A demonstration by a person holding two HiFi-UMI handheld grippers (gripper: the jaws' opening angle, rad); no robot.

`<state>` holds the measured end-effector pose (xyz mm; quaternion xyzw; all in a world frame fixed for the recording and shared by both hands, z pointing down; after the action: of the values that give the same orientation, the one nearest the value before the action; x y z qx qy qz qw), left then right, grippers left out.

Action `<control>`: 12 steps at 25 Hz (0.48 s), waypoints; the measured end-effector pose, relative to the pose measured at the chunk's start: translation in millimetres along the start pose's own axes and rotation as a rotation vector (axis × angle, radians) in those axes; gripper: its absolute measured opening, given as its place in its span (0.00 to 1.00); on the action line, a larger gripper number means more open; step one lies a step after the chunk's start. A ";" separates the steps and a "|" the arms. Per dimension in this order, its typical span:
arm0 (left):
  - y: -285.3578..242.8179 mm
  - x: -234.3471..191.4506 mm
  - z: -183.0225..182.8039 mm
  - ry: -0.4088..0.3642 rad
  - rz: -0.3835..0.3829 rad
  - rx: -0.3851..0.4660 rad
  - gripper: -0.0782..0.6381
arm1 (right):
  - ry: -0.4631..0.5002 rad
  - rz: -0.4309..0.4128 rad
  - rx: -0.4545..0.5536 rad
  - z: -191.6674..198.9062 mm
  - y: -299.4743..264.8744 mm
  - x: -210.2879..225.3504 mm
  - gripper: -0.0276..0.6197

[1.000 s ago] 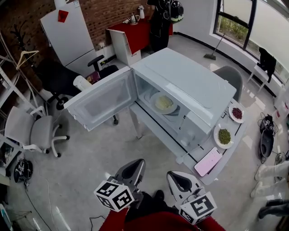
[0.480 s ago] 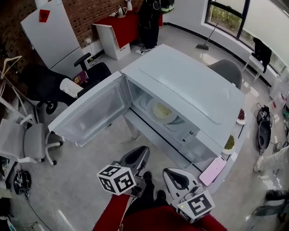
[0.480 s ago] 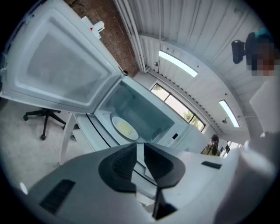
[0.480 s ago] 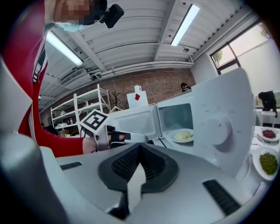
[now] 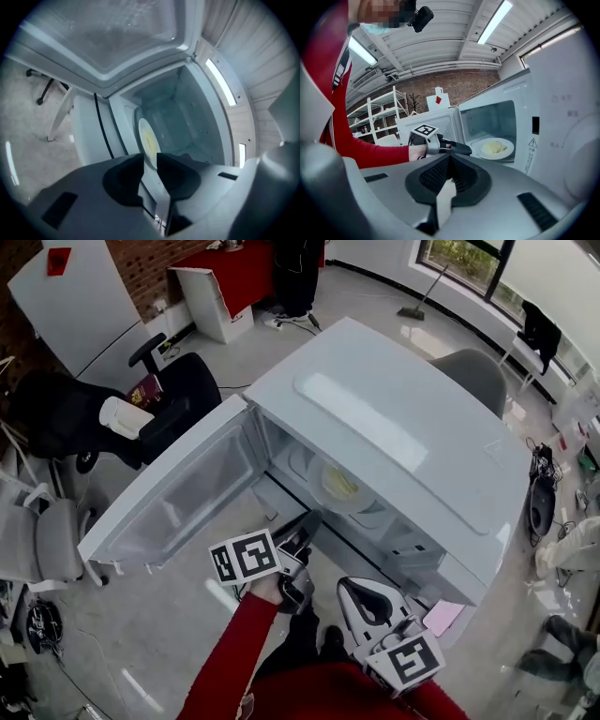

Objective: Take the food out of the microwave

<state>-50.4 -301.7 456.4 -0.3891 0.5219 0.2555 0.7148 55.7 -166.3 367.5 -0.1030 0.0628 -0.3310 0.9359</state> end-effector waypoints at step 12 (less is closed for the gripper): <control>-36.3 -4.0 -15.2 0.209 -0.005 -0.090 0.22 | -0.048 0.043 -0.037 -5.9 -21.4 13.3 0.06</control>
<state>-32.0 -334.6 468.5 -0.4467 0.5808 0.2351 0.6387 51.9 -191.9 366.2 -0.1269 0.0484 -0.3072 0.9419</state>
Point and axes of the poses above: the fingertips, and each gripper's own axes: y backward along the fingers, x to its right, z out of its underside, the point moved 6 cm from there along y, backward along the fingers, and after that the axes turned 14 degrees about y, right-handed, at the moved point
